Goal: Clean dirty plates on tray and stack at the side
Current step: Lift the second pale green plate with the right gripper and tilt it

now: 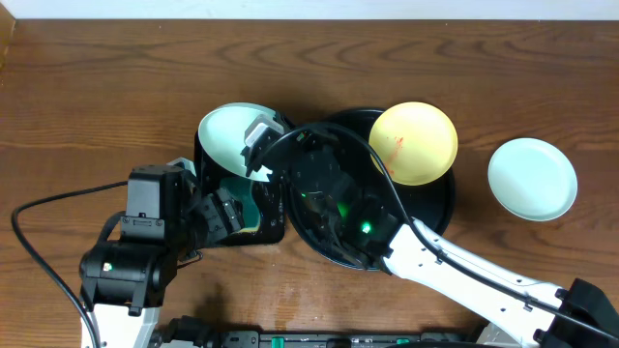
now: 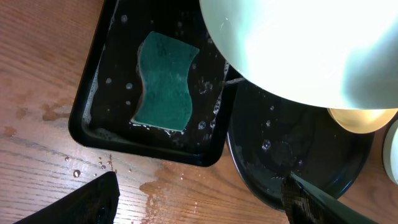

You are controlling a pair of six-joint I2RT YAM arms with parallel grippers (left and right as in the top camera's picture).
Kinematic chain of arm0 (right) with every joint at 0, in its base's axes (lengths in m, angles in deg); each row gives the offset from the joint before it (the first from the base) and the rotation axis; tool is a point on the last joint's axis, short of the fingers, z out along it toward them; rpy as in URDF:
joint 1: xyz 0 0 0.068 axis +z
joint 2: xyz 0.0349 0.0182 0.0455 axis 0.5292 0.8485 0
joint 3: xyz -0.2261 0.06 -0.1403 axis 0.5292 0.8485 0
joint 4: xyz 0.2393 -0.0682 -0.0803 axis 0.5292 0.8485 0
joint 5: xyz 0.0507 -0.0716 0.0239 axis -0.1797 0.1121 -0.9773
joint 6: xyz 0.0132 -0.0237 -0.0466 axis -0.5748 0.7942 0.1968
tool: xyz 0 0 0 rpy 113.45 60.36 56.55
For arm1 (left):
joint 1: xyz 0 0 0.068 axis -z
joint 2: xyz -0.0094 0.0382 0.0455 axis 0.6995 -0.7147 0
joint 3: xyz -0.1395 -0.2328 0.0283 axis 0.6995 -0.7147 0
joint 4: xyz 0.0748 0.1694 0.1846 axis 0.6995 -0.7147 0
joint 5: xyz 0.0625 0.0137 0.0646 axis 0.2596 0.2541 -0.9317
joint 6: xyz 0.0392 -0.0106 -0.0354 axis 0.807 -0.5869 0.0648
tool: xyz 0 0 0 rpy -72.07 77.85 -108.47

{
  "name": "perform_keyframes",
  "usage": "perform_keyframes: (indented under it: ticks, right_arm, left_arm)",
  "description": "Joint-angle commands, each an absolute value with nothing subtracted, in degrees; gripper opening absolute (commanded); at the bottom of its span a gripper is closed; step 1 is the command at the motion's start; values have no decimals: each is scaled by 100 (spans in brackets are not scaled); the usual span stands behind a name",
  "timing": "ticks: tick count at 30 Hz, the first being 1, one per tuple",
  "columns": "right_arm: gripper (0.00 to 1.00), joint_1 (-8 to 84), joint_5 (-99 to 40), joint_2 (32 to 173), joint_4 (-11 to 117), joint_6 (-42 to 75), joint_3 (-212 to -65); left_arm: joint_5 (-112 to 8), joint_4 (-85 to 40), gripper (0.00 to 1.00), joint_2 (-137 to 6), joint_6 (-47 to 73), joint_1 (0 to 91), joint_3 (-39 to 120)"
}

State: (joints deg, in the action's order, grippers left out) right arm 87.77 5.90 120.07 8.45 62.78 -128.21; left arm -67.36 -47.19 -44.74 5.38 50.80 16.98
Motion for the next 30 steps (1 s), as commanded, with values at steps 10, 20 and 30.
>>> perform_keyframes:
  ticks: [10, 20, 30]
  right_arm:
    - [1, 8895, 684, 11883, 801, 6310, -12904]
    - [1, 8897, 833, 11883, 786, 6315, -12904]
    - [1, 8901, 1908, 11900, 475, 6337, -12904]
  left_arm:
    - [-6686, -4736, 84, -4469, 507, 5056, 1821]
    - [-6686, -4736, 84, -4469, 507, 5056, 1821]
    - [-6686, -4736, 84, -4469, 507, 5056, 1821]
